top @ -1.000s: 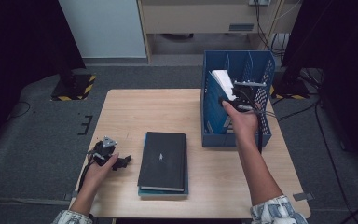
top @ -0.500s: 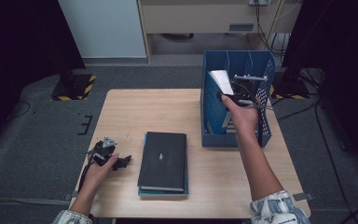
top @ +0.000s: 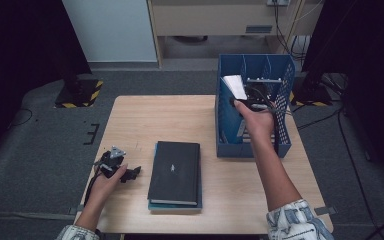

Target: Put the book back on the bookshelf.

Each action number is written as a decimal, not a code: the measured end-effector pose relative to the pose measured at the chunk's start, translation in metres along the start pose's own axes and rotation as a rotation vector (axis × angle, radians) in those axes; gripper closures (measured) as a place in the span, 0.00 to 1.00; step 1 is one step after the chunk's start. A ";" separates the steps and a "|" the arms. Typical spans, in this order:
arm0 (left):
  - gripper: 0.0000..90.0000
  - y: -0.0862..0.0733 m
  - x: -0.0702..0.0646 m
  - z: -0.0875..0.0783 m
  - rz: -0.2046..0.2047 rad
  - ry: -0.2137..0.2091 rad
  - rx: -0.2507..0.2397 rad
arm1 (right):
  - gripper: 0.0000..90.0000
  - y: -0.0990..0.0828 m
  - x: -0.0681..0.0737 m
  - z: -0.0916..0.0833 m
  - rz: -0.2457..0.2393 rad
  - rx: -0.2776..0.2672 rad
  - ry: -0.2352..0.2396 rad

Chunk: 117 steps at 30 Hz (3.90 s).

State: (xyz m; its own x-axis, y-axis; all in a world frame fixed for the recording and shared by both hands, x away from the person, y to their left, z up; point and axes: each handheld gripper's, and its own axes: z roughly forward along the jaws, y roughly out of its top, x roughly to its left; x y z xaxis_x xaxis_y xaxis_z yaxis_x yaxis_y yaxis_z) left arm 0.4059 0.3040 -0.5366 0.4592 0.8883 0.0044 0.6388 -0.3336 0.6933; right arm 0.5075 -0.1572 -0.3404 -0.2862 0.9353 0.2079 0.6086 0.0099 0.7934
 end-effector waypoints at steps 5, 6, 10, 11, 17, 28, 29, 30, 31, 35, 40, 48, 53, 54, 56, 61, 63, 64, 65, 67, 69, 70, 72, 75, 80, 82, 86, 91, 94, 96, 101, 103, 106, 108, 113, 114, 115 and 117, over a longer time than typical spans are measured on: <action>0.00 0.000 0.000 0.000 0.000 -0.001 -0.001 | 0.57 0.001 -0.001 -0.001 -0.007 0.009 -0.014; 0.00 0.000 0.000 0.000 0.000 -0.001 -0.001 | 0.57 0.001 -0.001 -0.001 -0.014 0.010 -0.018; 0.00 0.000 -0.001 0.000 0.000 -0.001 -0.002 | 0.56 0.002 0.000 -0.001 -0.015 0.018 -0.031; 0.00 0.000 -0.001 0.000 0.000 -0.001 -0.002 | 0.56 0.002 0.000 0.000 -0.018 0.020 -0.033; 0.00 0.000 -0.001 0.000 0.000 -0.001 -0.003 | 0.62 0.002 0.001 -0.001 -0.031 0.027 -0.039; 0.00 0.000 -0.001 0.000 0.001 -0.002 -0.004 | 0.67 0.001 -0.001 -0.002 0.003 0.003 -0.049; 0.00 0.000 -0.001 0.000 0.002 -0.002 -0.004 | 0.67 0.001 -0.001 -0.001 0.002 0.002 -0.050; 0.00 0.000 -0.001 0.000 0.001 -0.002 -0.004 | 0.67 0.001 0.000 -0.001 0.002 0.000 -0.050; 0.00 0.000 -0.001 0.000 0.001 -0.002 -0.004 | 0.67 0.002 0.001 -0.001 0.000 -0.002 -0.052; 0.00 0.000 -0.001 0.000 0.002 -0.003 -0.003 | 0.67 0.005 0.002 0.001 -0.005 -0.011 -0.062; 0.00 0.000 0.000 0.000 0.004 -0.004 -0.003 | 0.67 0.012 0.002 0.006 0.007 -0.025 -0.078; 0.00 0.000 0.000 0.000 0.004 -0.005 -0.004 | 0.67 0.020 0.003 0.015 0.018 -0.048 -0.095; 0.00 0.000 0.000 0.000 0.005 -0.005 -0.004 | 0.67 0.027 0.003 0.022 0.018 -0.052 -0.116; 0.00 0.000 0.000 0.000 0.003 -0.006 -0.005 | 0.67 0.028 0.003 0.023 0.020 -0.056 -0.119; 0.00 0.000 0.000 0.000 0.003 -0.007 -0.005 | 0.67 0.031 0.003 0.025 0.027 -0.062 -0.123; 0.00 0.000 0.000 0.000 0.004 -0.008 -0.005 | 0.67 0.037 0.004 0.030 0.032 -0.071 -0.137; 0.00 0.000 0.000 0.000 0.004 -0.008 -0.004 | 0.67 0.038 0.004 0.033 0.033 -0.075 -0.143; 0.00 0.000 0.000 0.000 0.005 -0.008 -0.004 | 0.67 0.039 0.004 0.034 0.032 -0.074 -0.146; 0.00 0.000 0.000 0.000 0.005 -0.008 -0.005 | 0.67 0.039 0.004 0.035 0.034 -0.074 -0.148; 0.00 0.000 0.000 0.000 0.005 -0.008 -0.005 | 0.67 0.040 0.004 0.037 0.033 -0.078 -0.153; 0.00 0.000 0.000 0.000 0.008 -0.008 -0.002 | 0.67 0.041 0.004 0.038 0.034 -0.077 -0.160; 0.00 0.000 0.000 0.000 0.006 -0.009 -0.003 | 0.67 0.041 0.004 0.039 0.030 -0.077 -0.162; 0.00 0.000 0.000 0.000 0.009 -0.009 -0.001 | 0.67 0.041 0.004 0.040 0.025 -0.079 -0.165; 0.00 0.000 0.000 0.000 0.009 -0.010 -0.001 | 0.67 0.042 0.003 0.042 0.028 -0.077 -0.169; 0.00 0.000 0.000 0.000 0.009 -0.010 0.000 | 0.67 0.040 0.005 0.047 0.014 -0.075 -0.176; 0.00 0.000 0.000 0.000 0.009 -0.010 0.000 | 0.67 0.040 0.006 0.048 0.012 -0.072 -0.178; 0.00 0.000 0.000 0.000 0.009 -0.010 0.000 | 0.67 0.039 0.006 0.049 0.007 -0.077 -0.180; 0.00 0.001 0.000 0.000 0.010 -0.011 0.001 | 0.67 0.037 0.006 0.048 0.007 -0.085 -0.188; 0.00 0.001 0.000 0.001 0.010 -0.010 0.000 | 0.67 0.035 0.007 0.048 0.006 -0.086 -0.191; 0.00 0.001 0.000 0.000 0.010 -0.010 0.002 | 0.67 0.033 0.009 0.048 0.004 -0.086 -0.196; 0.00 0.001 -0.001 0.000 0.011 -0.010 0.003 | 0.66 0.030 0.015 0.048 -0.005 -0.081 -0.205; 0.00 0.001 -0.001 0.000 0.010 -0.010 0.003 | 0.66 0.029 0.018 0.048 -0.016 -0.078 -0.206; 0.00 0.001 -0.001 0.000 0.010 -0.011 0.002 | 0.66 0.028 0.021 0.049 -0.028 -0.079 -0.208; 0.00 0.001 -0.001 0.001 0.010 -0.012 0.003 | 0.66 0.026 0.020 0.048 -0.031 -0.084 -0.204; 0.00 0.001 -0.001 0.001 0.010 -0.012 0.003 | 0.64 0.024 0.021 0.047 -0.025 -0.090 -0.189; 0.00 0.001 -0.001 0.001 0.010 -0.012 0.003 | 0.63 0.024 0.021 0.047 -0.024 -0.088 -0.183; 0.00 0.001 -0.001 0.001 0.010 -0.012 0.003 | 0.62 0.024 0.022 0.047 -0.024 -0.089 -0.178; 0.00 0.001 -0.001 0.001 0.010 -0.012 0.003 | 0.59 0.024 0.024 0.048 -0.014 -0.086 -0.165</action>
State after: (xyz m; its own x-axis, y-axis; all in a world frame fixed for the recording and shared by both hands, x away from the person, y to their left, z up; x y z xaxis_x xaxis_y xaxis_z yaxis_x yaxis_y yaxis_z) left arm 0.4066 0.3025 -0.5363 0.4727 0.8812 0.0026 0.6362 -0.3433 0.6909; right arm 0.5505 -0.1180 -0.3435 -0.1645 0.9807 0.1053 0.5377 -0.0004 0.8431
